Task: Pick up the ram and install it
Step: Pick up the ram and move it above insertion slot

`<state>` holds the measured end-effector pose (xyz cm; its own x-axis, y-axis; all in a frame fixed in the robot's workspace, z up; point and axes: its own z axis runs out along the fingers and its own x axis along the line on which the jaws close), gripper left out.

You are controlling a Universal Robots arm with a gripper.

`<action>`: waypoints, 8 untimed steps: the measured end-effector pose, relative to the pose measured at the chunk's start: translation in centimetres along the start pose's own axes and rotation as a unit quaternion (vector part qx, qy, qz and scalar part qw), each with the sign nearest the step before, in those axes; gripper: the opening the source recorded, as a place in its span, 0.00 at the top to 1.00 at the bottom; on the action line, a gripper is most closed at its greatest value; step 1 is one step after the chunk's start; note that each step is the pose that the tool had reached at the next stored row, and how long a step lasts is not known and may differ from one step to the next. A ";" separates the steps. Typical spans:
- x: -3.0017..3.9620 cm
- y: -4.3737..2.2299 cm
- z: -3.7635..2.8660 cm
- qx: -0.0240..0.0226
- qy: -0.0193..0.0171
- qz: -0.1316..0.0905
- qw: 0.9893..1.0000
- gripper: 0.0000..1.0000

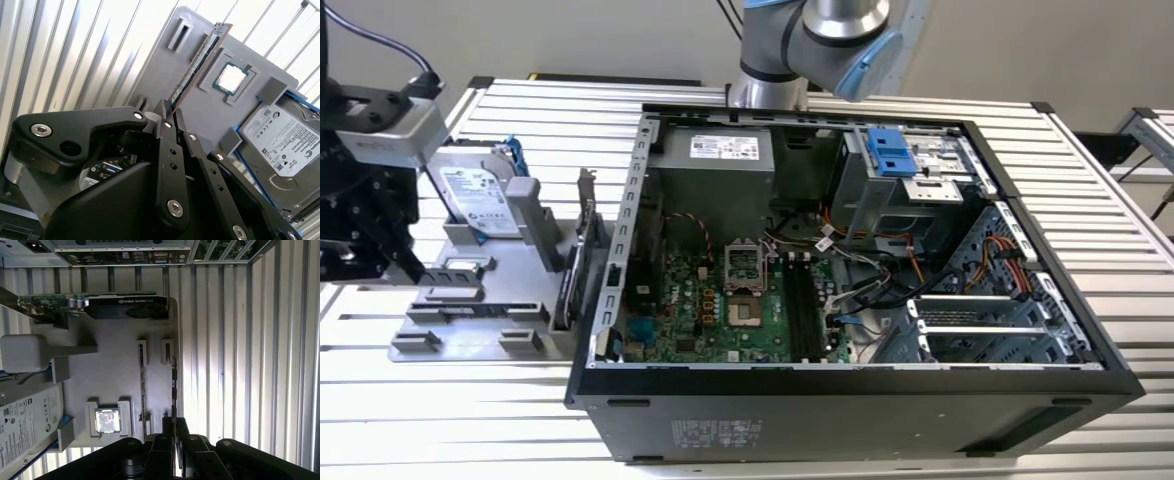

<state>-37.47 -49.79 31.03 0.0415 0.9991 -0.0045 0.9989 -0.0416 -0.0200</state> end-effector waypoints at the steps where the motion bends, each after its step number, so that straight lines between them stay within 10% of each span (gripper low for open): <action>1: 0.00 0.00 -0.05 0.000 0.000 0.000 1.000 1.00; 8: 0.00 -0.01 -0.28 0.000 0.000 0.001 1.000 1.00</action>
<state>-37.47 -49.78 31.32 0.0443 0.9990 -0.0045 0.9988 -0.0444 -0.0200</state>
